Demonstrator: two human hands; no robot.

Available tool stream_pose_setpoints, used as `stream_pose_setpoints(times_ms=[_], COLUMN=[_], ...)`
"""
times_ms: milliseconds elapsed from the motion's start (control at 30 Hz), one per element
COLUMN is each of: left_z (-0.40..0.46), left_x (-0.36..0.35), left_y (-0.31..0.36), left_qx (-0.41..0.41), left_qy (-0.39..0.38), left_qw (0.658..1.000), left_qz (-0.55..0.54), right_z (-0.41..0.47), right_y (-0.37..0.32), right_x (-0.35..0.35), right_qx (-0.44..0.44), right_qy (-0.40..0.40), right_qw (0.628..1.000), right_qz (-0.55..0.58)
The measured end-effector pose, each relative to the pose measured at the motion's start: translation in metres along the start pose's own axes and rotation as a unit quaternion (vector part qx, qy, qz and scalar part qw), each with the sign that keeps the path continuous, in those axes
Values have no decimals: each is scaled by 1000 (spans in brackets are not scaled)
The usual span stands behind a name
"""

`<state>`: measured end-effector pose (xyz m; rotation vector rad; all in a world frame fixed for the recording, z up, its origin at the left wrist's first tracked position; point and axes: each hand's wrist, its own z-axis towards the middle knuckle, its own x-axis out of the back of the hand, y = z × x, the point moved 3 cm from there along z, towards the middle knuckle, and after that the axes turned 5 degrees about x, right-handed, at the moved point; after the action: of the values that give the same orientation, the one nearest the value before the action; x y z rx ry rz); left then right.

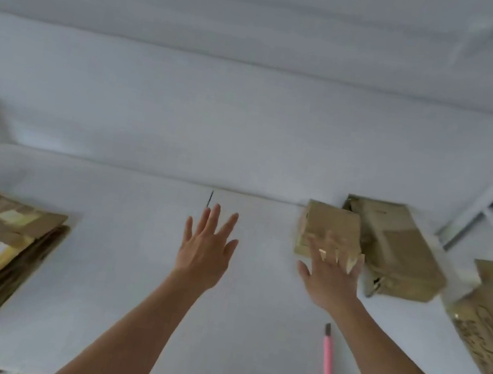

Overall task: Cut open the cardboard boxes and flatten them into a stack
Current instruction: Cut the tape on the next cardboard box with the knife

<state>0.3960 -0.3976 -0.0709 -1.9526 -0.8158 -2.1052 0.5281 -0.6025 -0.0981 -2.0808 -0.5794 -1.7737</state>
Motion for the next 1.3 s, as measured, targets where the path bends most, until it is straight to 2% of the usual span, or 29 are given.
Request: stream_pose_setpoints(times_ms=[100,233,400,533,667,867,900,1067,1200,1300], left_z=[8,19,29,24,16,-14,-17,-32,-46,-59], left_x=[-24,-45,-54,-62,-73,-68,-64,-29,-3,12], left_y=[39,64,73,64,62,56,53,45,26,13], left_qx=[-2,13,71,150,236,253,251,183,148,131], left_qy=[-29,-72,-108,-158,-202,-168,-159,-106,-72,-72], left_qw=[1000,997,991,970,908,820,816,809,831,880], left_qz=[10,21,-30,-105,-282,-486,-496,-548,-532,-450], right_z=[15,46,65,51,44,23,17,-23,-60,-89], right_y=[52,93,90,64,45,35,33,15,-12,-38], right_x=[-12,-22,-29,-31,-29,-34,-31,-5,14,15], right_qx=[-36,-43,66,180,224,206,199,134,31,-13], right_qy=[9,8,35,12,-11,-8,8,90,32,-49], right_qw=[997,986,974,949,917,903,899,877,816,795], right_qz=[61,159,216,259,329,376,389,452,577,605])
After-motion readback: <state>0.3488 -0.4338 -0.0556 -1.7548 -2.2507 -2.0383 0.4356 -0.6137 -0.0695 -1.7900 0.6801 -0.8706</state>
